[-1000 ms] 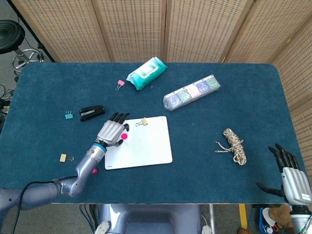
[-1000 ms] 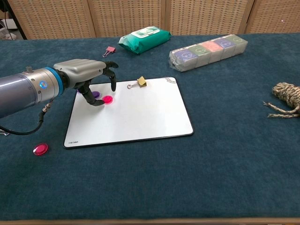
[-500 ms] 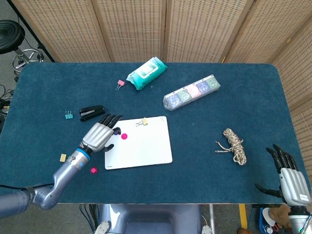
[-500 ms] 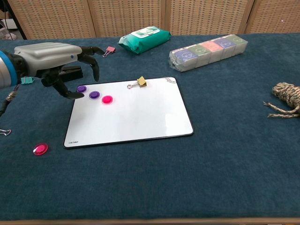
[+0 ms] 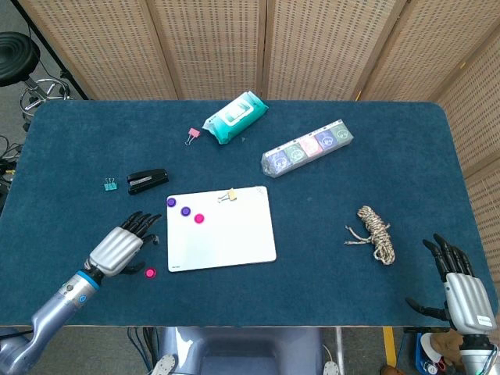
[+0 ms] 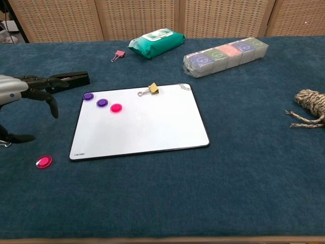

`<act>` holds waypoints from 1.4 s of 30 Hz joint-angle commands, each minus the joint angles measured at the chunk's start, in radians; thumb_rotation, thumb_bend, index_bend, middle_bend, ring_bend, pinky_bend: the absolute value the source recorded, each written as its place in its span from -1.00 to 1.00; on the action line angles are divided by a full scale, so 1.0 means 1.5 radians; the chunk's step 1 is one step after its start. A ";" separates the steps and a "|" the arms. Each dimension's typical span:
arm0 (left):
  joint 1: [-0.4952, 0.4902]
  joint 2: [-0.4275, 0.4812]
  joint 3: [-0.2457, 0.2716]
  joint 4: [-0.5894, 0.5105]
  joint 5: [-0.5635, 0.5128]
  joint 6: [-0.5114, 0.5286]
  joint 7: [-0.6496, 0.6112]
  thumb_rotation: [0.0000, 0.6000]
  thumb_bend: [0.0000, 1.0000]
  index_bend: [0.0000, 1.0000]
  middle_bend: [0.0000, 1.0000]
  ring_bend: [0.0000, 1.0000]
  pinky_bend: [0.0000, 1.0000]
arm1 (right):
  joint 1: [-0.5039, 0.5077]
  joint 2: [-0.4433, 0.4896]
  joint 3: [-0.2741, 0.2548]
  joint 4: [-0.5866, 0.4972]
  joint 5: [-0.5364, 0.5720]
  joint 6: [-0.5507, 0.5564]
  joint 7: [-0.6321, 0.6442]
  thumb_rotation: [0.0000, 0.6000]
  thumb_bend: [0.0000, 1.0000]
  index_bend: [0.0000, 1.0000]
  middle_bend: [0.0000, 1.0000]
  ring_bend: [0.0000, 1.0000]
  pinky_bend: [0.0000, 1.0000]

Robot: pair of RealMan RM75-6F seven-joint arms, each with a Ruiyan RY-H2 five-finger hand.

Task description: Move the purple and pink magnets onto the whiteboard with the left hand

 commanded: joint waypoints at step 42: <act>0.046 -0.075 0.022 0.110 0.061 -0.024 -0.012 1.00 -0.49 -0.21 -1.00 -1.00 -1.00 | 0.000 0.015 0.001 -0.002 0.000 -0.002 0.029 1.00 -1.00 -0.83 -1.00 -1.00 -1.00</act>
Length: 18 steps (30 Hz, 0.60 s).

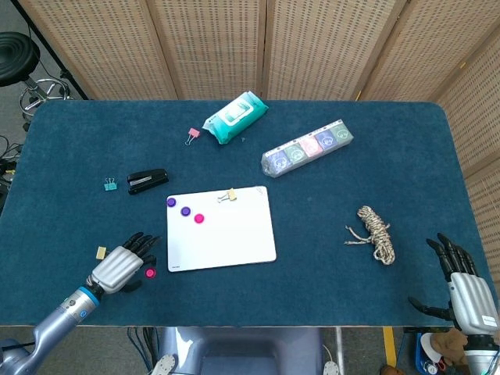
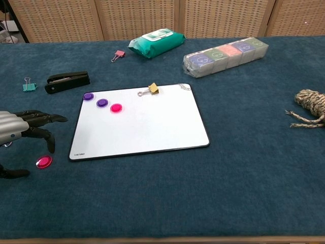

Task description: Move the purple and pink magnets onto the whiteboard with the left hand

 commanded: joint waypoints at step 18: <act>0.002 -0.023 -0.007 0.015 0.005 -0.001 0.010 1.00 -0.48 0.00 -1.00 -1.00 -1.00 | 0.000 0.003 0.000 0.000 -0.001 0.000 0.006 1.00 -1.00 -0.83 -1.00 -1.00 -1.00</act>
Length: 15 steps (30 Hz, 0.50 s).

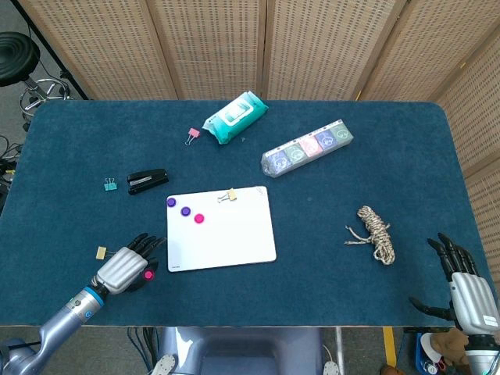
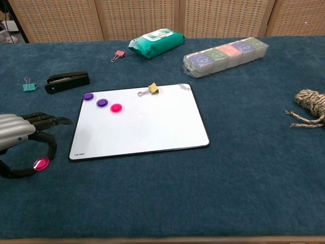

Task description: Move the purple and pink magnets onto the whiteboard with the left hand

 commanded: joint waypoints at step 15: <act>0.000 0.002 -0.011 -0.005 -0.007 0.001 0.005 1.00 -0.45 0.09 -1.00 -1.00 -1.00 | 0.000 -0.001 0.000 0.000 0.000 0.001 -0.001 1.00 -1.00 -0.83 -1.00 -1.00 -1.00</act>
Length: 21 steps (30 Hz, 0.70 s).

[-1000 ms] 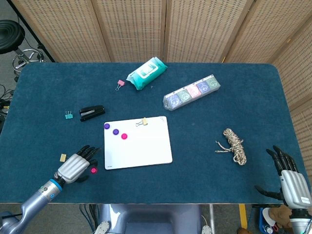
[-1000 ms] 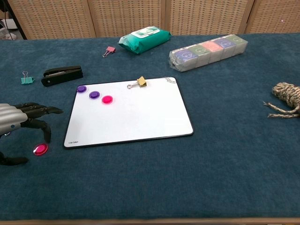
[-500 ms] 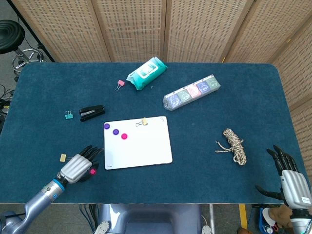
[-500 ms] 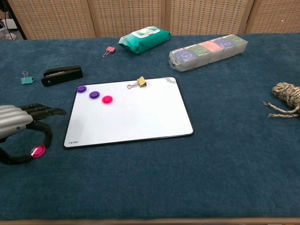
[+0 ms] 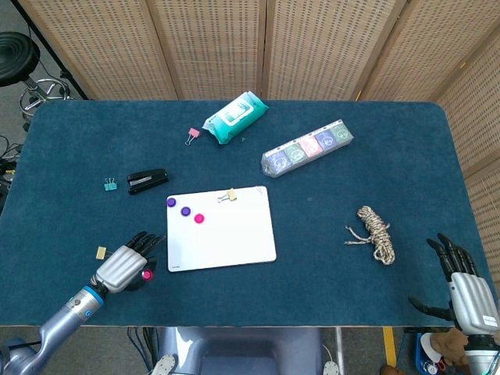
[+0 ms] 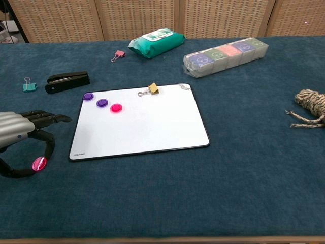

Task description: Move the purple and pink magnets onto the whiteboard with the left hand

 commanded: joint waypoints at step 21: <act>-0.097 -0.014 -0.139 -0.102 -0.133 -0.101 0.084 1.00 -0.45 0.09 -1.00 -1.00 -1.00 | 0.001 0.001 0.002 0.000 0.006 -0.003 0.000 1.00 -1.00 -0.83 -1.00 -1.00 -1.00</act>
